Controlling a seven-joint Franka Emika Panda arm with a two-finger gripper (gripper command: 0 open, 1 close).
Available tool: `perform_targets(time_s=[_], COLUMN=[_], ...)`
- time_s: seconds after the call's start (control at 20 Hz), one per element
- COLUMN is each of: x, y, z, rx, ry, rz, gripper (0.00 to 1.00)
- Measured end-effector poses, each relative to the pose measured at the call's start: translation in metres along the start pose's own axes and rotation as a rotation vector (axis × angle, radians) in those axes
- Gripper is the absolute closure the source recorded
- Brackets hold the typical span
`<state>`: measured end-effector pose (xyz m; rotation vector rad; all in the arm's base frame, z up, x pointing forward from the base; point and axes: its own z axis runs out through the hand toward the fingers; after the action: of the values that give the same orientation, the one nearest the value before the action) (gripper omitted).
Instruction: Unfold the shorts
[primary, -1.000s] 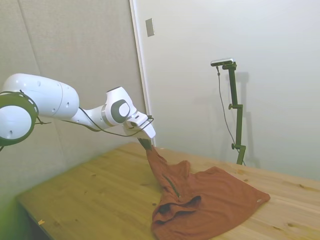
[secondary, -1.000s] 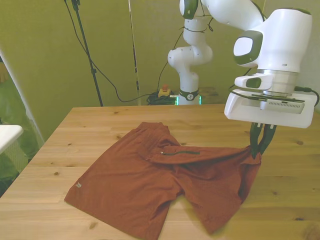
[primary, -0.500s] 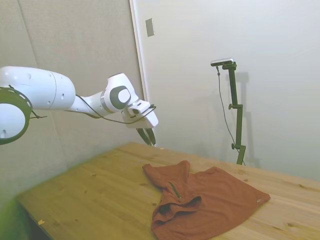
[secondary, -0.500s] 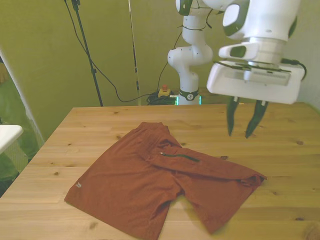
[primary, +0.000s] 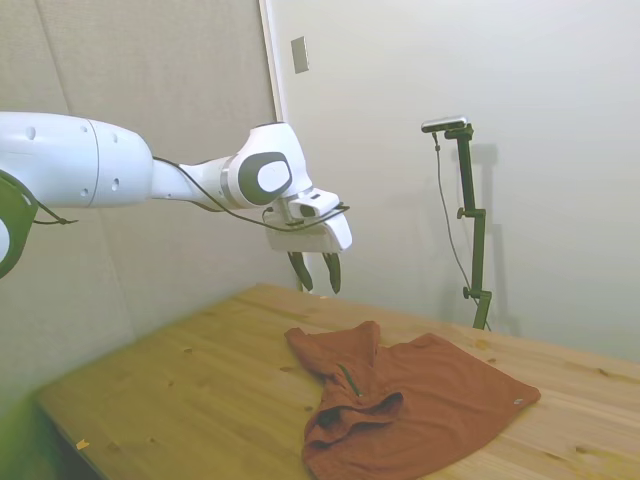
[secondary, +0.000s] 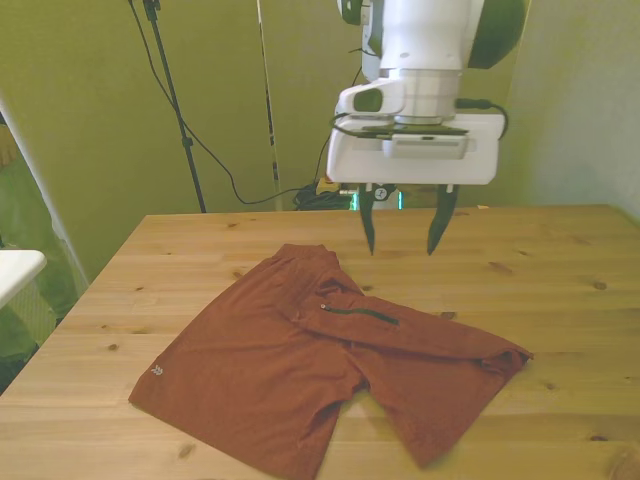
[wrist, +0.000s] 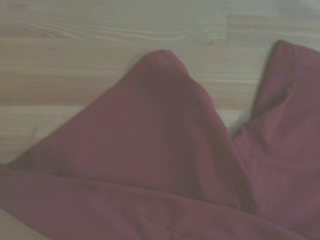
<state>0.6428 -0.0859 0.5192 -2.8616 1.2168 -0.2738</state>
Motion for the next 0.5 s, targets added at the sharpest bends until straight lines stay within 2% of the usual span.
perform_targets(time_s=[0.2,0.35,0.5], x=[0.016,0.020,0.033], y=[0.042,0.050,0.082], z=[0.023,0.027,0.037], rx=[-0.013,-0.019,-0.010], ry=[-0.057,-0.062,-0.089], rz=[-0.034,-0.047,-0.079], gripper=[0.00,0.00,0.00])
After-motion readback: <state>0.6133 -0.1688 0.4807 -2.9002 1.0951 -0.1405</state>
